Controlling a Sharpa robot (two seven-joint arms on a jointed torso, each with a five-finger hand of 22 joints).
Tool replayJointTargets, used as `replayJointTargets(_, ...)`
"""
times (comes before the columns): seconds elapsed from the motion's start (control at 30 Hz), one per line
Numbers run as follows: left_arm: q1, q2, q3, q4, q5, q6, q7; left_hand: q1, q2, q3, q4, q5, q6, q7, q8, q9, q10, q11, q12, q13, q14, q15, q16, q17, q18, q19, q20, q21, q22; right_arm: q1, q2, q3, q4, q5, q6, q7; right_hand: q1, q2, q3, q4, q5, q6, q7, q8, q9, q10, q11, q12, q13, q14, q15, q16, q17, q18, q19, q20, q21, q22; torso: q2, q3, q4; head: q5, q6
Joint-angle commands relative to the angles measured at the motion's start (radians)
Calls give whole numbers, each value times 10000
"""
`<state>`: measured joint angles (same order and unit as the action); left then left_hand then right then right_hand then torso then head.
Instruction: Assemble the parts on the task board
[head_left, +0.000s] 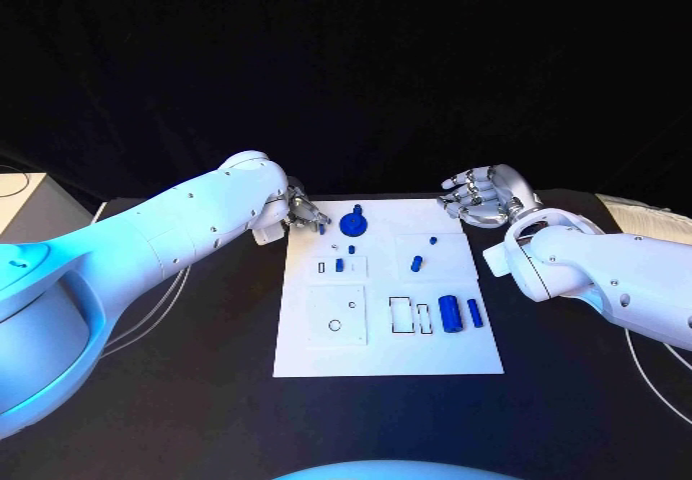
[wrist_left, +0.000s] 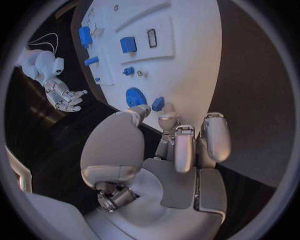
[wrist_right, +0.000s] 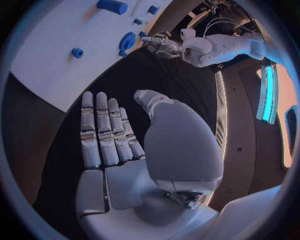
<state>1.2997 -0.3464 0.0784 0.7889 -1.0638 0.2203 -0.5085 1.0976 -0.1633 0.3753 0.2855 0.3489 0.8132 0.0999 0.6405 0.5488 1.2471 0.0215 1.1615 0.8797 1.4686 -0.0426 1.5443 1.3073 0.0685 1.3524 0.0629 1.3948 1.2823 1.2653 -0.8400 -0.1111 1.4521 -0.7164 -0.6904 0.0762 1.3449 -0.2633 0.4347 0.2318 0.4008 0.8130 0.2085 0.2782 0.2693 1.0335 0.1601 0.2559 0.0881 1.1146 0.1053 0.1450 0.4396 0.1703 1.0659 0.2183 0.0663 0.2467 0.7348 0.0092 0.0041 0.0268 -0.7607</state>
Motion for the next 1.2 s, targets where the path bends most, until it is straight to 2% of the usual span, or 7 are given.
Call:
replayJointTargets(0.03, -3, 35, -4, 12, 110, 137, 86, 116, -13, -51, -26, -11, 59, -3, -8, -15, -28, 14, -10, 8, 838, 56, -17, 2071, 63, 30, 54, -24, 9, 4, 10, 3, 21, -35, 82, 131, -1, 13, -18, -68, 51, -54, 249, -15, -14, 3, 40, -35, -9, -3, 53, -37, -9, 134, -87, 4, -9, -8, -7, 1, 7, -2, -28)
replayJointTargets(0.33, -6, 8, -15, 60, 174, 21, 70, 643, 278, 149, -81, 21, 299, -124, 222, 28, -17, -81, 35, 16, 837, -13, -16, 2067, 69, 21, 29, -27, 12, 6, 19, 3, 12, -35, 91, 121, -1, 13, -18, -68, 51, -54, 249, -15, -14, 3, 40, -35, -9, -3, 53, -37, -9, 134, -87, 4, -9, -8, -20, 0, 20, -11, -90)
replayJointTargets(0.4, -6, -8, -15, 82, 248, -2, 69, 834, 346, 250, -91, 34, 422, -226, 528, 204, -22, -167, 37, 4, 834, -84, -20, 2059, 71, 19, -10, -28, 15, 6, 18, 3, 11, -35, 94, 119, -1, 13, -18, -68, 51, -54, 249, -15, -14, 3, 40, -35, -9, -3, 53, -37, -9, 134, -87, 4, -9, -8, -18, -1, 18, -20, -100)
replayJointTargets(0.47, -6, -30, -15, 114, 372, -24, 70, 1240, 433, 727, -154, 51, 261, -400, 1316, 834, -49, -333, 6, -63, 826, -240, -32, 2036, 77, -7, -129, -51, -3, 7, 18, 3, 9, -35, 98, 115, -1, 13, -18, -68, 51, -54, 249, -15, -14, 3, 40, -35, -9, -3, 53, -37, -9, 134, -87, 4, -9, -8, -19, 0, 14, -30, -111)
replayJointTargets(0.63, -7, -69, -15, 200, 721, -13, 93, 1475, 361, 1813, -261, 63, -140, -492, 2029, 1568, -75, -410, -5, -146, 822, -311, -38, 2024, 82, -36, -209, -82, -18, 7, 18, 3, 5, -35, 108, 109, -1, 13, -18, -68, 51, -54, 249, -15, -14, 3, 40, -35, -9, -3, 53, -37, -9, 134, -87, 4, -9, -8, -12, 5, 4, -37, -125)
replayJointTargets(0.83, -7, -91, -15, 243, 1276, 52, 189, 1502, 293, 3152, -787, 42, -480, -402, 2185, 1916, -183, -341, -74, -307, 794, -248, -69, 1959, 106, -138, -193, -158, -100, 7, 18, 3, 1, -35, 114, 102, -1, 13, -18, -68, 51, -54, 249, -15, -14, 3, 40, -35, -9, -3, 53, -37, -9, 134, -87, 4, -9, -8, -14, 8, 17, -31, -147)
replayJointTargets(1.2, -6, -352, -13, 580, 1602, -165, 215, 1285, 171, 3939, -1316, 20, -511, -367, 2278, 2106, -176, -316, -52, -340, 793, -221, -64, 1962, 112, -156, -167, -159, -91, 7, 7, 3, -9, -35, 126, 93, -1, 13, -18, -68, 51, -54, 249, -15, -14, 3, 40, -35, -9, -3, 53, -37, -9, 134, -87, 4, -9, -8, -47, 10, 36, -35, -188)
